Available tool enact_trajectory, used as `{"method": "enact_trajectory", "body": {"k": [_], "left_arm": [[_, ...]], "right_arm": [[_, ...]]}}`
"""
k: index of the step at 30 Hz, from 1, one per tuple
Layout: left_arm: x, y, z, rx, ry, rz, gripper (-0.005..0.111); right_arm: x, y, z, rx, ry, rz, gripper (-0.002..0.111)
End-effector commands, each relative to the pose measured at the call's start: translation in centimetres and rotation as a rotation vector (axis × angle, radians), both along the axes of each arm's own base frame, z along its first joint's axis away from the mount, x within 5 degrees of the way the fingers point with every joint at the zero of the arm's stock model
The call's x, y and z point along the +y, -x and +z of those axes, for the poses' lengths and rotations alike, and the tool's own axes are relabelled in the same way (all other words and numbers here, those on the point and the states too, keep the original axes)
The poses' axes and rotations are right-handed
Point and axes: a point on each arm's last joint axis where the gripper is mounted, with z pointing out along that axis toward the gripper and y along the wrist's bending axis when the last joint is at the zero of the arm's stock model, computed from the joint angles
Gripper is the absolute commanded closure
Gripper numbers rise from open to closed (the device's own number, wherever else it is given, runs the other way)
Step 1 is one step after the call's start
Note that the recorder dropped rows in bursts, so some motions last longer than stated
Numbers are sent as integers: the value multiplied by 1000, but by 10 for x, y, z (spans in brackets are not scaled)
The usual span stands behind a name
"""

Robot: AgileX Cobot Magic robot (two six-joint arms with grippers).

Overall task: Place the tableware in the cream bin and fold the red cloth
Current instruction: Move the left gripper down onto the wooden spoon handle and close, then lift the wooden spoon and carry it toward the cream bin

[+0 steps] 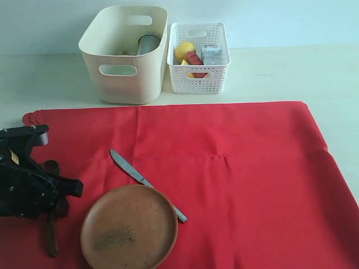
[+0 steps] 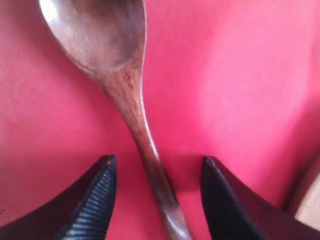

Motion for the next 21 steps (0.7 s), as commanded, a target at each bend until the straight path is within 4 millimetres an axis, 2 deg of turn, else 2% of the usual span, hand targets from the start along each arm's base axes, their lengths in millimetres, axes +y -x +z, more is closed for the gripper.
{"method": "enact_trajectory", "body": {"k": [1, 5, 12, 17, 21], "left_arm": [[0, 0, -3, -3, -12, -12, 56], [1, 0, -3, -8, -23, -30, 61], [1, 0, -3, -11, -33, -80, 107], [0, -2, 1, -10, -32, -90, 107], [-4, -9, 17, -14, -28, -123, 107]], "right_arm": [[-1, 0, 0, -6, 3, -7, 108], [-1, 0, 0, -6, 3, -7, 108], [-1, 0, 0, -6, 3, -7, 108], [-1, 0, 0, -6, 3, -7, 108], [-1, 0, 0, -6, 3, -7, 108]]}}
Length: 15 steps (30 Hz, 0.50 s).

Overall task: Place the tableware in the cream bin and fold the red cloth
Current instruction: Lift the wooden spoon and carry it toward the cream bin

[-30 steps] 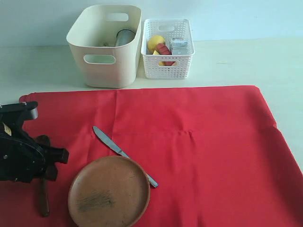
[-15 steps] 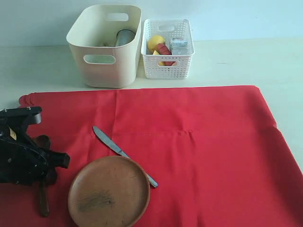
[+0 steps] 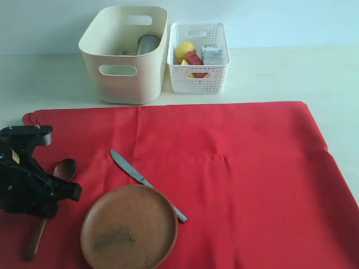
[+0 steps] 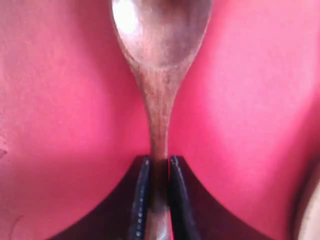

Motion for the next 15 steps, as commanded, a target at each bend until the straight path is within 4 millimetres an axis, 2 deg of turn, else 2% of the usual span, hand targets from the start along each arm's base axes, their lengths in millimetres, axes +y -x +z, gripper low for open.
{"method": "enact_trajectory", "body": {"k": [1, 8, 15], "left_arm": [[-5, -7, 20, -24, 9, -50, 107], [-9, -16, 70, -162, 58, -104, 107], [-12, -21, 127, -390, 119, -160, 107]], "right_arm": [[-1, 0, 0, -8, 3, -7, 108], [-1, 0, 0, -8, 3, -7, 108], [-1, 0, 0, -8, 3, -7, 108]]}}
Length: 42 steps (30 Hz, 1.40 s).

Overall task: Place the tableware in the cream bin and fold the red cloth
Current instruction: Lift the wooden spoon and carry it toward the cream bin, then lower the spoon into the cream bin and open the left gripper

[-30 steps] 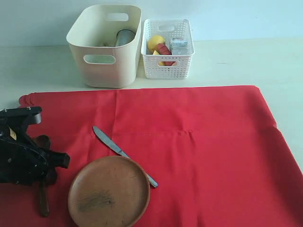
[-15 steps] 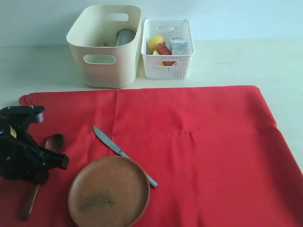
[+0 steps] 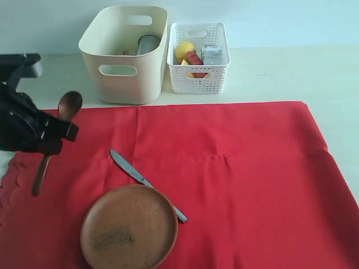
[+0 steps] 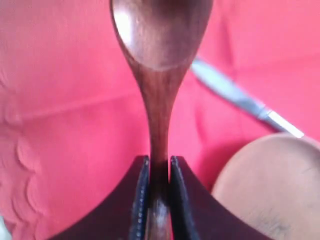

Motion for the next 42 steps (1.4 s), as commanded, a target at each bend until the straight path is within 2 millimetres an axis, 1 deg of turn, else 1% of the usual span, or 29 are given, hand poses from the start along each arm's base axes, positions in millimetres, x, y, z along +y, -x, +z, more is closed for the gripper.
{"method": "enact_trajectory", "body": {"k": [1, 5, 10, 12, 15, 18, 22, 30, 37, 42], "left_arm": [[-3, -4, 38, -159, 33, -57, 107], [-6, -12, 64, -278, 59, -80, 107], [-12, -30, 97, -481, 91, -110, 107], [-15, -37, 107, -564, 106, -112, 107], [-19, -51, 119, -695, 131, -105, 107], [-24, -65, 123, -802, 158, -86, 107], [-32, -90, 117, -894, 155, -84, 107], [-52, -145, 92, -923, 118, -102, 107], [-56, -195, 53, -875, 83, -81, 107], [-57, -222, 27, -845, 66, -68, 107]], "right_arm": [[-1, 0, 0, -10, 3, -8, 108], [-1, 0, 0, -10, 3, -8, 108], [-1, 0, 0, -10, 3, -8, 108], [-1, 0, 0, -10, 3, -8, 108], [-1, 0, 0, -10, 3, -8, 108], [-1, 0, 0, -10, 3, -8, 108], [-1, 0, 0, -10, 3, -8, 108], [-1, 0, 0, -10, 3, -8, 108], [-1, 0, 0, -10, 3, -8, 108], [-1, 0, 0, -10, 3, -8, 108]]}}
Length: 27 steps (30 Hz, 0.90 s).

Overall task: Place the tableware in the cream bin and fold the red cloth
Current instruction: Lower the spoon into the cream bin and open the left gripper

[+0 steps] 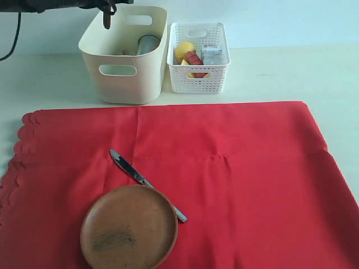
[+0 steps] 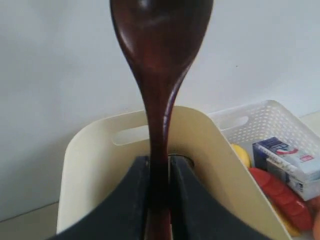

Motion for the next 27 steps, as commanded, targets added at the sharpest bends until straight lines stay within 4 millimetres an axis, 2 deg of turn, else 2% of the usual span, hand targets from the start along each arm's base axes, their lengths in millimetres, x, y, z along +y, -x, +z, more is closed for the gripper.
{"method": "enact_trajectory", "body": {"k": [1, 11, 20, 24, 27], "left_arm": [[-1, -24, -21, 7, -7, 14, 107], [-11, -60, -70, 53, -23, 19, 107], [-13, -65, -99, 139, -45, 15, 106], [-13, -64, -100, 166, -53, 12, 94], [-13, -62, -95, 182, -58, 9, 74]], "right_arm": [[-1, 0, 0, -11, 3, -8, 108], [-1, 0, 0, -15, 2, -8, 108], [-1, 0, 0, -15, 2, -8, 108], [-1, 0, 0, -15, 2, -8, 108], [-1, 0, 0, -15, 2, -8, 108]]}}
